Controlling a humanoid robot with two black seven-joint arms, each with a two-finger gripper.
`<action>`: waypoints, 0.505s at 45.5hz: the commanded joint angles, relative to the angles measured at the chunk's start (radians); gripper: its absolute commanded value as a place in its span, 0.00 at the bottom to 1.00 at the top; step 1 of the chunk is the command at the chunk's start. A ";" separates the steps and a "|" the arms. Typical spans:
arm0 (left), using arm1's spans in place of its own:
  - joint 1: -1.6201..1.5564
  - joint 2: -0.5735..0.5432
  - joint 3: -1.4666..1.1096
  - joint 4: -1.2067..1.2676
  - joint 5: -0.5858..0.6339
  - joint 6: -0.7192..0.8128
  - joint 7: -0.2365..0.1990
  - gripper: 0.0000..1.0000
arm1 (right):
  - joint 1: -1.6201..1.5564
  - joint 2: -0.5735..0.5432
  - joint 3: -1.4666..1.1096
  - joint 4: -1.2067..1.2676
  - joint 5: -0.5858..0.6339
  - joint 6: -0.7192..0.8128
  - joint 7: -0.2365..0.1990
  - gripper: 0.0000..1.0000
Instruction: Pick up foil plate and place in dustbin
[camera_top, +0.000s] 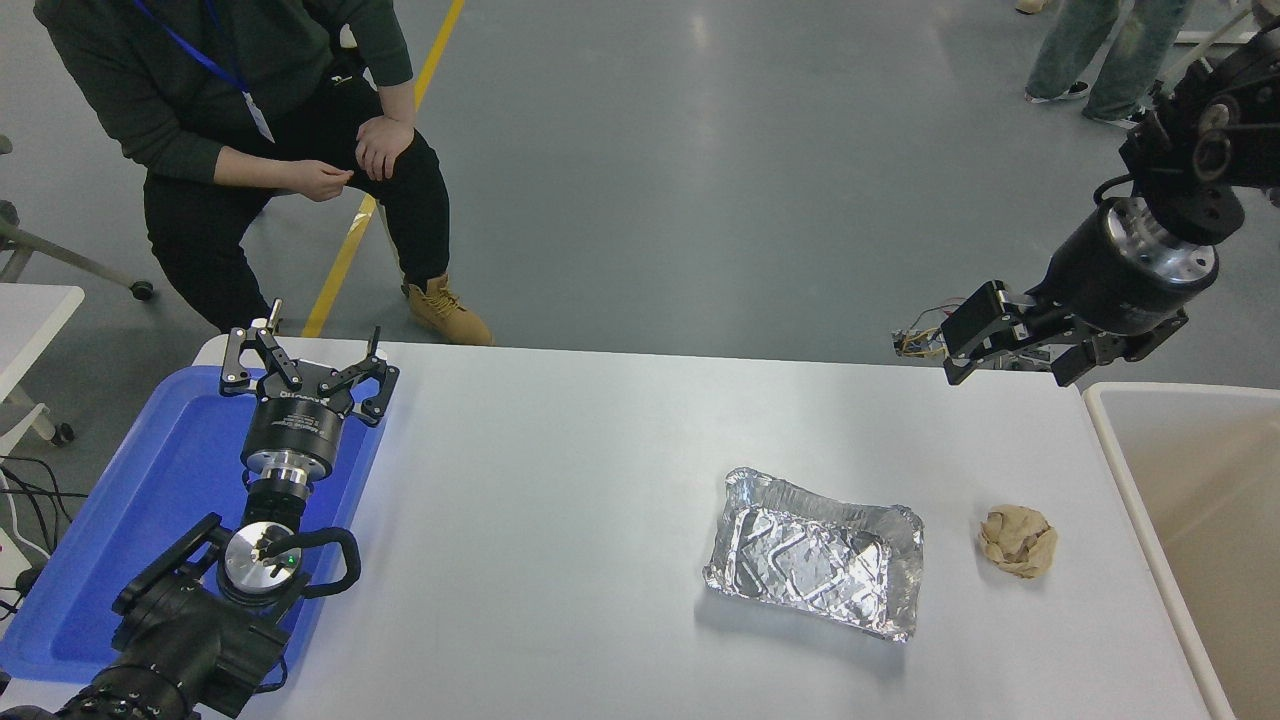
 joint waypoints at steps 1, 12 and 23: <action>0.000 0.000 0.000 0.000 0.000 0.000 0.000 1.00 | -0.022 0.008 0.008 -0.025 0.000 0.000 0.001 1.00; 0.000 0.000 0.000 0.000 0.000 0.000 0.000 1.00 | -0.056 0.002 0.038 -0.056 -0.001 0.000 0.001 1.00; 0.000 0.000 0.000 0.000 0.000 0.000 0.000 1.00 | -0.069 -0.005 0.021 -0.065 0.008 0.000 0.001 1.00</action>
